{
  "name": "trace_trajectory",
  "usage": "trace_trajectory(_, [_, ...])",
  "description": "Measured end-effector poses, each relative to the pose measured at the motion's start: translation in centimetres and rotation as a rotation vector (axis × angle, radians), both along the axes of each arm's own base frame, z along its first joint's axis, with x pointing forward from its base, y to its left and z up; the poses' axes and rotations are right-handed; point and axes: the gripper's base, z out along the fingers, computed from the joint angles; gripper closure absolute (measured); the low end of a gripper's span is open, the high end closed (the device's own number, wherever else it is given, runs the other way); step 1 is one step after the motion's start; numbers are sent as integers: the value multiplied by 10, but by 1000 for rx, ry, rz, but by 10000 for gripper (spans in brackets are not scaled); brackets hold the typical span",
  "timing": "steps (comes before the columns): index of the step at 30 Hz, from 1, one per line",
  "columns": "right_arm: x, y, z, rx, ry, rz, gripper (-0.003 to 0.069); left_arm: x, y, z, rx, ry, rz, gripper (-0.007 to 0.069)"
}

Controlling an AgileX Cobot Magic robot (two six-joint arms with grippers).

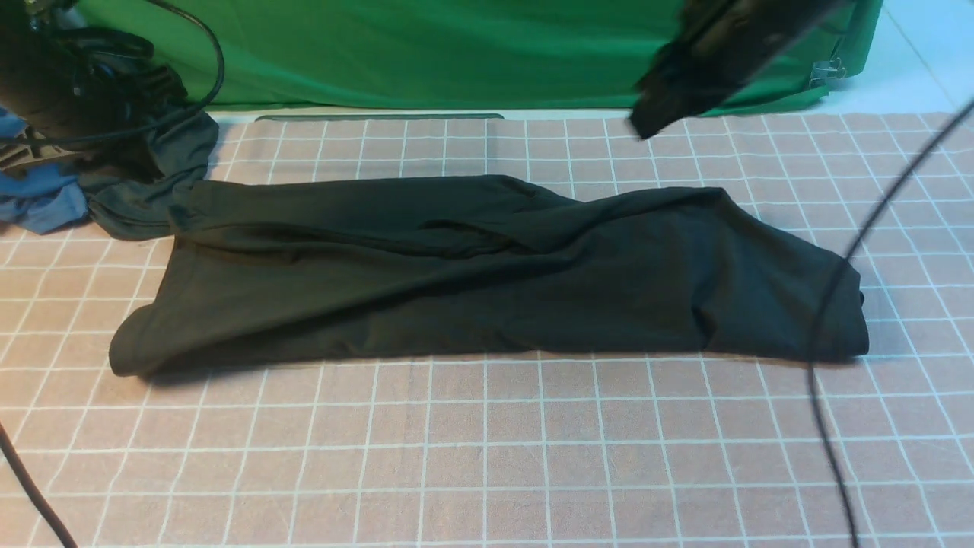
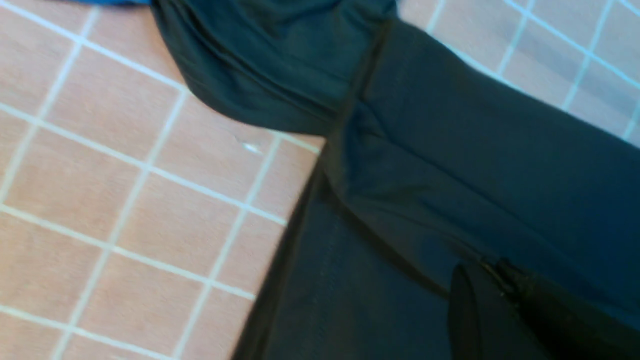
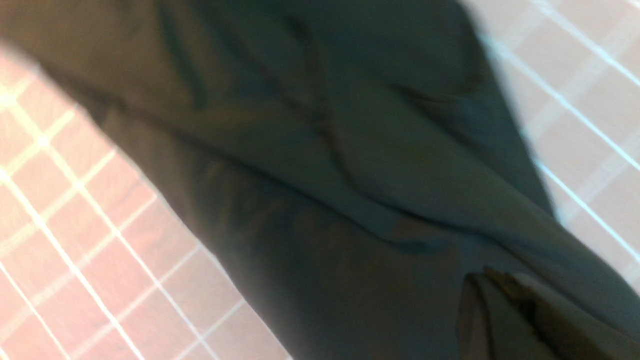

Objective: Fold a long-sleeved shirt over a pink coffee tablecloth.
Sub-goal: 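Fold the black garment in half by bringing its near edge over to the far edge, then pull the folded dark garment lengthwise by its ends to straighten it flat on the table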

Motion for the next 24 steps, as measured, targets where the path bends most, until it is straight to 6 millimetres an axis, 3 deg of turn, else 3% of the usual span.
trace_trajectory(4, [8, 22, -7, -107, -63, 61, 622, 0, -19, 2, -52, 5, -107, 611])
trace_trajectory(7, [13, 25, -6, -125, -79, 24, 622, 1, -59, 2, -39, 21, -242, 611])
trace_trajectory(12, [20, 7, -3, -88, -42, -127, 622, 0, -140, -2, 37, 14, -467, 611])
trace_trajectory(16, [26, -14, -1, -74, -22, -220, 622, 7, -189, -10, 15, -10, -594, 611])
trace_trajectory(24, [18, -29, 29, -44, -71, -266, 622, 20, -233, -42, -35, 58, -698, 611])
